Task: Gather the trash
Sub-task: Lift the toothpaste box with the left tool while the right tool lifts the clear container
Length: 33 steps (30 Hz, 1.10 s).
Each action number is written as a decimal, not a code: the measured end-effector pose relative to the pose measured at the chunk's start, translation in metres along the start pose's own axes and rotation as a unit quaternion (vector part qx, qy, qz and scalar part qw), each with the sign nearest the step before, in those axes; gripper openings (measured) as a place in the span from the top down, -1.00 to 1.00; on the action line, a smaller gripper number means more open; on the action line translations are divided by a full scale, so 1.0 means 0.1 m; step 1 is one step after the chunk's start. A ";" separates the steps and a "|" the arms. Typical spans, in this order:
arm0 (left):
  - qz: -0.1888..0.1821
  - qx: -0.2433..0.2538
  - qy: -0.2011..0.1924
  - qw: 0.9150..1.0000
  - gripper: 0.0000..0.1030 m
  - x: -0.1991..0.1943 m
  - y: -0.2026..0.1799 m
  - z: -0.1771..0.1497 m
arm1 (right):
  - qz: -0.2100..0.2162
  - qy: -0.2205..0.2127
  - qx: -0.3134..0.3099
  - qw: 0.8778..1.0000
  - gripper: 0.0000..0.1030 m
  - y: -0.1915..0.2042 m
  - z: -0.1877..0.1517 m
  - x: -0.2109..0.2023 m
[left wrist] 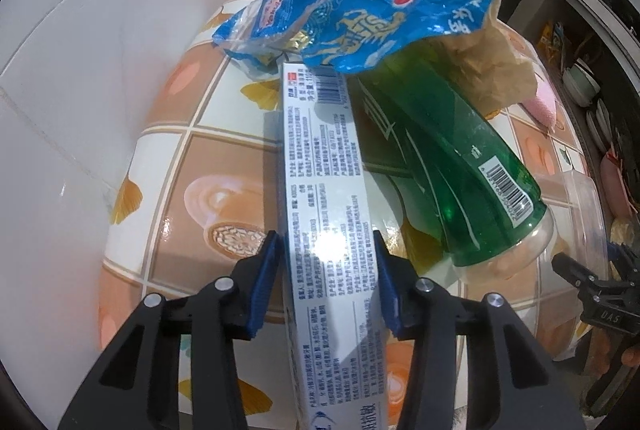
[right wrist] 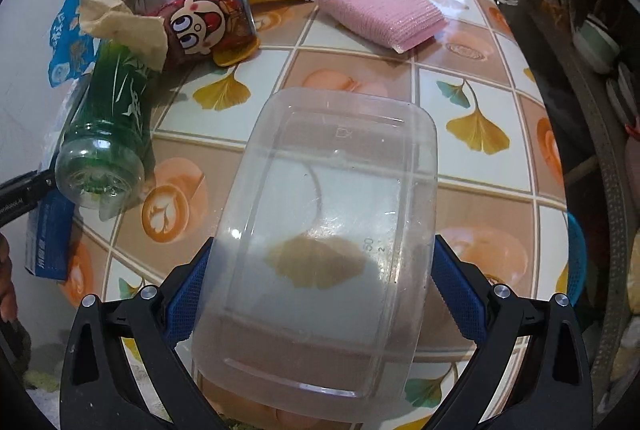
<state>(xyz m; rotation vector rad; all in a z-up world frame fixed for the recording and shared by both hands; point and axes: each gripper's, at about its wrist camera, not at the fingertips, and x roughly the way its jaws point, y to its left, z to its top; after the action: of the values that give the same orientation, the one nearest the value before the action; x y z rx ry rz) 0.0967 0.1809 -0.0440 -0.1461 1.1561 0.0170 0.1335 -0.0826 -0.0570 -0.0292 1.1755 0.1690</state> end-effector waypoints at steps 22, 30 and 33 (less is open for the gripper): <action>0.001 -0.021 -0.056 0.998 0.35 -0.36 0.12 -0.17 | 0.037 -0.029 0.024 0.999 -0.67 -0.13 -0.09 -0.24; -0.024 -0.024 -0.095 0.995 0.35 -0.66 0.10 -0.24 | 0.050 -0.046 0.023 0.997 -0.64 -0.13 -0.13 -0.37; -0.031 -0.019 -0.113 0.993 0.35 -0.79 0.09 -0.29 | 0.056 -0.054 0.020 0.997 -0.64 -0.13 -0.15 -0.43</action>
<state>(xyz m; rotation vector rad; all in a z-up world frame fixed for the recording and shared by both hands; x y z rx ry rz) 0.0377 0.1907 0.0153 -0.2098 0.9248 0.0003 0.1053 -0.1023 -0.0244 0.0800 1.0720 0.2439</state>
